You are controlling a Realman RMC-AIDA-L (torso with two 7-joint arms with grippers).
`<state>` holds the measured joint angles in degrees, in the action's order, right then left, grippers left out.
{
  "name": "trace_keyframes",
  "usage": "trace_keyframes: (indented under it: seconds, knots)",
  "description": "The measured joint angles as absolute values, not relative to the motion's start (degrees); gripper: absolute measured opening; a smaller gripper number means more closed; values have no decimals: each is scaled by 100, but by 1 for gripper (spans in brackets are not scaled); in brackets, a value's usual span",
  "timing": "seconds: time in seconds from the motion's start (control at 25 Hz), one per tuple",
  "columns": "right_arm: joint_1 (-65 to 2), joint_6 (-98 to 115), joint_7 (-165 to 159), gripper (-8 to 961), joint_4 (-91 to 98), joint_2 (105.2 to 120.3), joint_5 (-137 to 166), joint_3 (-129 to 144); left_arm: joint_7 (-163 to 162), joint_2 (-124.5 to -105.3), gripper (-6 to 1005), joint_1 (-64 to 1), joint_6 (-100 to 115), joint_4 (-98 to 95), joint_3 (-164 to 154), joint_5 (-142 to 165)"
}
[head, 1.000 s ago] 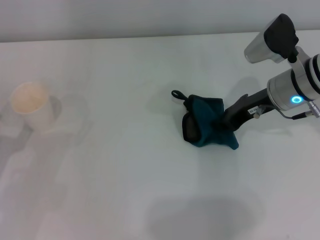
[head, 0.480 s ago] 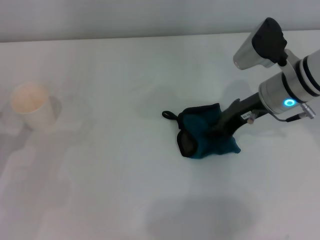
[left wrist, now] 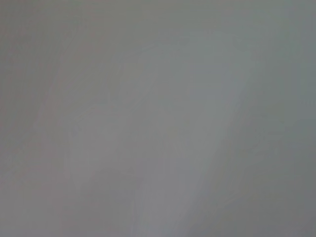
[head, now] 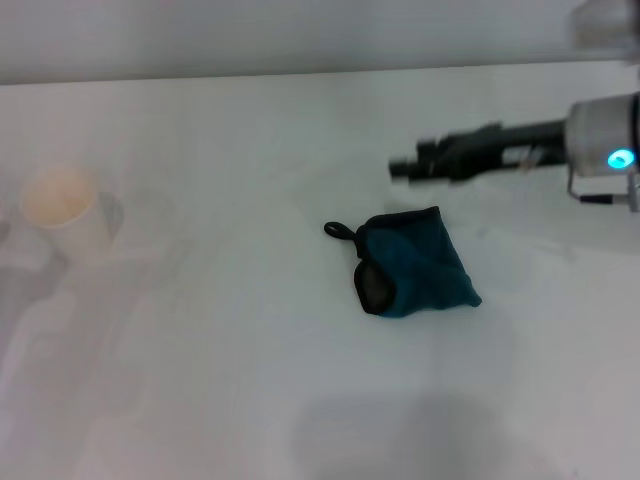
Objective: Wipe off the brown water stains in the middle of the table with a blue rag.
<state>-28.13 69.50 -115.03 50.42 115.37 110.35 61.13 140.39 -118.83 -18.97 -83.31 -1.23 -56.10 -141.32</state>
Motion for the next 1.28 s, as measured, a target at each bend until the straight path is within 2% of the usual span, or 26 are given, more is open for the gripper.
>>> trace_keyframes:
  seconds: [0.08, 0.16, 0.4, 0.84, 1.28]
  knots:
    - [-2609, 7062, -11165, 517, 4718, 11525, 9773, 5776, 14041, -11883, 893, -1910, -8302, -123, -5611, -14118]
    - [-2426, 7357, -10616, 757, 4221, 11509, 8364, 5512, 14047, -11883, 893, -1926, -8266, -123, -5610, -14116]
    - [-2078, 8146, -8560, 832, 2458, 11540, 5493, 5065, 14127, -11886, 893, -1939, -8135, -241, -5583, -14152]
    - [-2148, 8115, -3094, 828, 199, 11620, 3494, 5052, 14111, -11920, 893, -2062, -7976, -491, -5571, -14654]
    - [-2252, 7757, -1993, 825, -222, 11616, 2987, 5036, 14129, -11903, 893, -2216, -7605, -494, -5580, -14871]
